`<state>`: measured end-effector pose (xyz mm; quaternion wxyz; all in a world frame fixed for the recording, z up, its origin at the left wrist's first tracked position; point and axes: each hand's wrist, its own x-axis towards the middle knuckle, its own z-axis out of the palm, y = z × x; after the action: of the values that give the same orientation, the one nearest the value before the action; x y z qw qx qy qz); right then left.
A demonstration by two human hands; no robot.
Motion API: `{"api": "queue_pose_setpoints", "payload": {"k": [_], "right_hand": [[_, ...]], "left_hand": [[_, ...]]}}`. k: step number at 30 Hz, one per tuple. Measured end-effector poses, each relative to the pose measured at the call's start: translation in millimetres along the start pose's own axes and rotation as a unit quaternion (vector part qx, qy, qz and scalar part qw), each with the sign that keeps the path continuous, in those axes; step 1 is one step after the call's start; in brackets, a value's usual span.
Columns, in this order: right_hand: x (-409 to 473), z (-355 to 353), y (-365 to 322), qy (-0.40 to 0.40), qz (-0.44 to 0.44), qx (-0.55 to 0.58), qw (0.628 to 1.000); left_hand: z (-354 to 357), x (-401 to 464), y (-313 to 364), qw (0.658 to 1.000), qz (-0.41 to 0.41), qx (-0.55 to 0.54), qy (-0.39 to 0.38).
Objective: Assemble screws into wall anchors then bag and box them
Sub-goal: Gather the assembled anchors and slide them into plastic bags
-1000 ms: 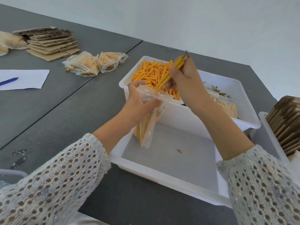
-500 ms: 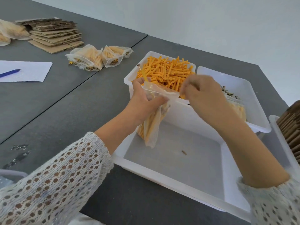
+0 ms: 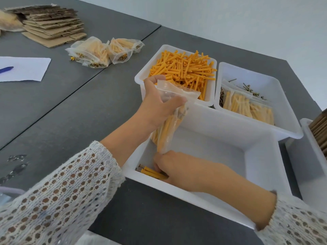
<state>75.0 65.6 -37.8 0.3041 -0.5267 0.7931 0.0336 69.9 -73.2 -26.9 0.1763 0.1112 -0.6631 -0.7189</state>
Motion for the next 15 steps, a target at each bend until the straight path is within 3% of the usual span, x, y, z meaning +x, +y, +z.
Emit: {"api": "queue_pose_setpoints", "payload": {"k": [6, 15], "right_hand": [[11.8, 10.7, 3.6, 0.020, -0.008, -0.096, 0.995], [-7.9, 5.7, 19.2, 0.000, -0.007, 0.008, 1.000]], "left_hand": [[1.5, -2.4, 3.5, 1.000, -0.014, 0.000, 0.003], [2.0, -3.0, 5.7, 1.000, -0.022, -0.007, -0.003]]}}
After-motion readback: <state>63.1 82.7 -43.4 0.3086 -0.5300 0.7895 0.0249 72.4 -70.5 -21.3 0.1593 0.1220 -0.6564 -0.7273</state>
